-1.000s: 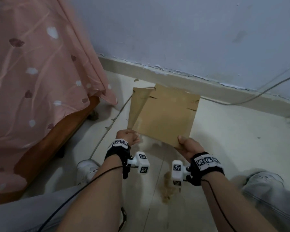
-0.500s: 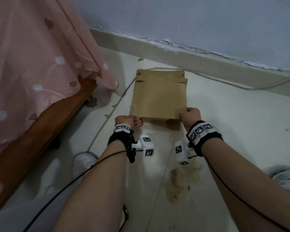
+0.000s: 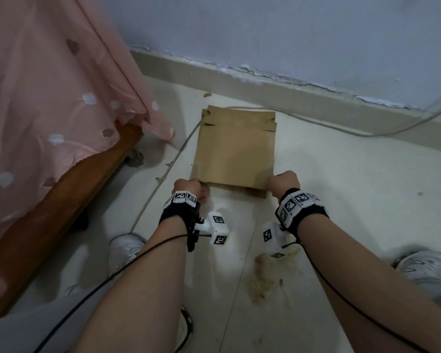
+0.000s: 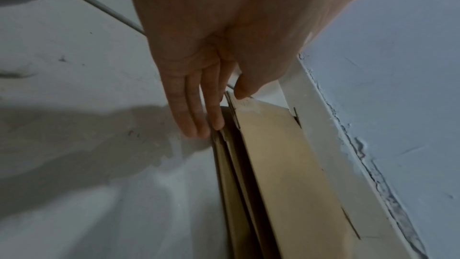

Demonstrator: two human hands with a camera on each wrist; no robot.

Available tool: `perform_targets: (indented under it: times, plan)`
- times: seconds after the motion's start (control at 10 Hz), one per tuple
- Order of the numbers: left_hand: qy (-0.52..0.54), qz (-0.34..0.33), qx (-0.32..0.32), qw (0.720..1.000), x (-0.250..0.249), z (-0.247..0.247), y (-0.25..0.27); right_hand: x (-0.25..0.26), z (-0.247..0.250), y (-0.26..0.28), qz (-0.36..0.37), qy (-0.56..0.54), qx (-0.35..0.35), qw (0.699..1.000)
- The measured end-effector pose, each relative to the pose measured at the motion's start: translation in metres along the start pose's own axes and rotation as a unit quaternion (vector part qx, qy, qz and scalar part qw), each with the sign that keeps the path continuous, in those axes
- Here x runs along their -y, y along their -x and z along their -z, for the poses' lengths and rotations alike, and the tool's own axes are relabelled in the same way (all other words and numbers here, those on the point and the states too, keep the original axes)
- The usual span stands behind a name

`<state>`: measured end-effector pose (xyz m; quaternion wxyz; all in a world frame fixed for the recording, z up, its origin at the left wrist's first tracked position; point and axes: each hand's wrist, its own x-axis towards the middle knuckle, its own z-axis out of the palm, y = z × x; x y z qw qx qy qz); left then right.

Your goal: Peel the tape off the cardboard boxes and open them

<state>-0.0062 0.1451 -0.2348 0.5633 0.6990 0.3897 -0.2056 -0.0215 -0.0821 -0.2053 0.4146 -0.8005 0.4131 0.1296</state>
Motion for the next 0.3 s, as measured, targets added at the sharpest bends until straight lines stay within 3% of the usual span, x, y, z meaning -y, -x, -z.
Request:
perform_targets:
  times: [0.1, 0.3]
  plan:
    - [-0.119, -0.021, -0.068, 0.990, 0.000, 0.009, 0.012, 0.008, 0.015, 0.011, -0.017, 0.030, -0.001, 0.999]
    - [-0.215, -0.100, -0.075, 0.969, -0.031, 0.021, 0.093, 0.033, 0.085, 0.058, 0.026, 0.015, 0.033, 0.999]
